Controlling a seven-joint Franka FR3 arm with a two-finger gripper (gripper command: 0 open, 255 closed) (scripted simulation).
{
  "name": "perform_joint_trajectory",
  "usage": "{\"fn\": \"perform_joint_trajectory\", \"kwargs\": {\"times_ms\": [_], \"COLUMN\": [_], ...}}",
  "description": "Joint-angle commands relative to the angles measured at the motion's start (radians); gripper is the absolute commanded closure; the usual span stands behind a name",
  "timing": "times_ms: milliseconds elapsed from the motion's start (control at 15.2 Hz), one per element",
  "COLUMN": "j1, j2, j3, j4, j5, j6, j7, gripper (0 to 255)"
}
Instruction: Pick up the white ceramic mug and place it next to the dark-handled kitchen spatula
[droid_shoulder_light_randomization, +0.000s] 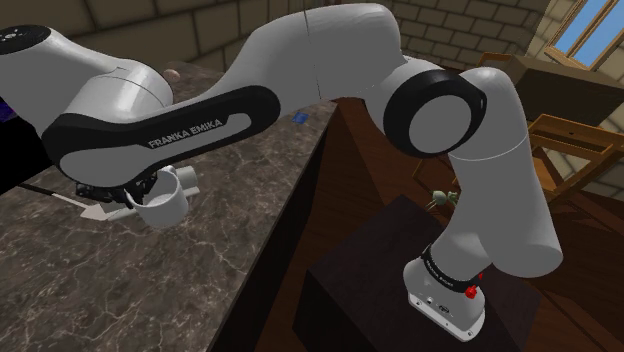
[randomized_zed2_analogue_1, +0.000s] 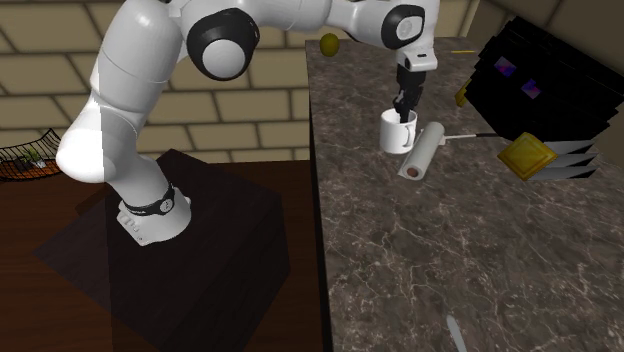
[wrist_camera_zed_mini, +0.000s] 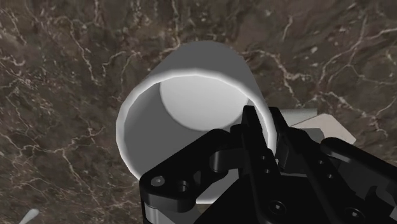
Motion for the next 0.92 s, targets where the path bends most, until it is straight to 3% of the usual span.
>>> {"fn": "perform_joint_trajectory", "kwargs": {"times_ms": [0, 528, 594, 858], "j1": [-0.001, -0.001, -0.001, -0.001], "j2": [0.005, 0.005, 0.005, 0.005], "j3": [-0.002, -0.002, -0.002, -0.002], "j4": [-0.017, -0.017, -0.017, -0.017], "j5": [-0.003, -0.003, -0.003, -0.003], "j6": [0.021, 0.021, 0.021, 0.021], "j7": [0.006, 0.006, 0.006, 0.006], "gripper": [255, 255, 0, 0]}}
